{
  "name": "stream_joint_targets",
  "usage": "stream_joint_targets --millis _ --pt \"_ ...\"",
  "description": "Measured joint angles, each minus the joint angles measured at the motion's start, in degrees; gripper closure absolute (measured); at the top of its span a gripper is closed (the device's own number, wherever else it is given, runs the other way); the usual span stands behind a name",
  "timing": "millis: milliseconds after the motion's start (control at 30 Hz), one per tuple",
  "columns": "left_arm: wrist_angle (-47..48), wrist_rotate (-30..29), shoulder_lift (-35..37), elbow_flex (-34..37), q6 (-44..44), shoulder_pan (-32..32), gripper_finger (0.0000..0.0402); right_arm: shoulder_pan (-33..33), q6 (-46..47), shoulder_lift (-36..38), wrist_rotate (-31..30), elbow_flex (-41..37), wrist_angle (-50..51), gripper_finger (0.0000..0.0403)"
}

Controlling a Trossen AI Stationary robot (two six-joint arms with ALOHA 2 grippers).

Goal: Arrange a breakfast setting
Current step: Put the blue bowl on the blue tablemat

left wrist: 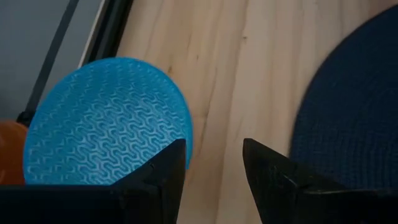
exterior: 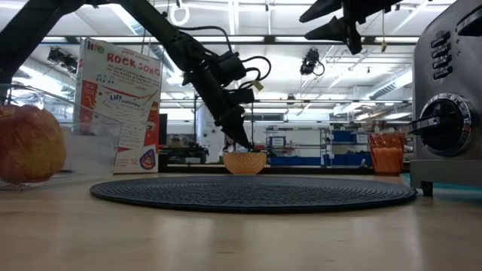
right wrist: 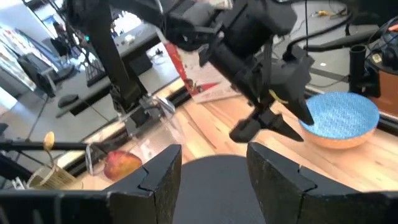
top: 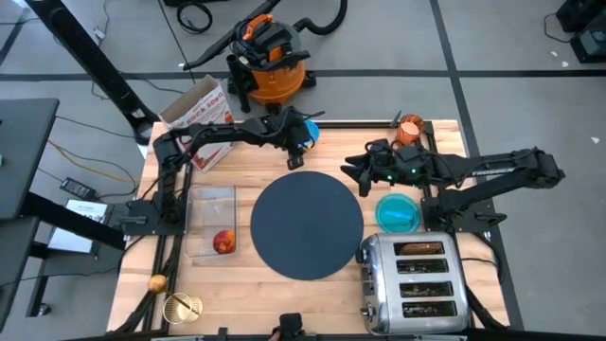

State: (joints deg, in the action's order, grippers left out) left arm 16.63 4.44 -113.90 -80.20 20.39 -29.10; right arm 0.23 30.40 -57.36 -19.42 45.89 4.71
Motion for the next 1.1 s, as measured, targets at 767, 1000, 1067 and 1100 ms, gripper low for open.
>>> stream_joint_targets --millis 767,1000,1067,1100 --pt "-3.0 -3.2 -5.9 0.0 11.7 -2.2 0.0255 0.1 -0.6 -3.0 2.5 0.0 -4.1 0.0215" --pt "-3.5 -3.7 -5.9 0.0 16.5 -1.8 0.0322 0.0 -1.3 -3.0 3.3 0.0 -5.9 0.0215" --pt "-3.5 -3.7 -5.8 0.0 18.1 -1.5 0.0345 0.0 -2.7 -3.0 3.5 0.0 -6.8 0.0215" --pt "-3.3 -3.8 -5.8 0.0 18.6 -1.3 0.0355 0.0 -3.6 -3.0 3.6 0.0 -7.1 0.0215"
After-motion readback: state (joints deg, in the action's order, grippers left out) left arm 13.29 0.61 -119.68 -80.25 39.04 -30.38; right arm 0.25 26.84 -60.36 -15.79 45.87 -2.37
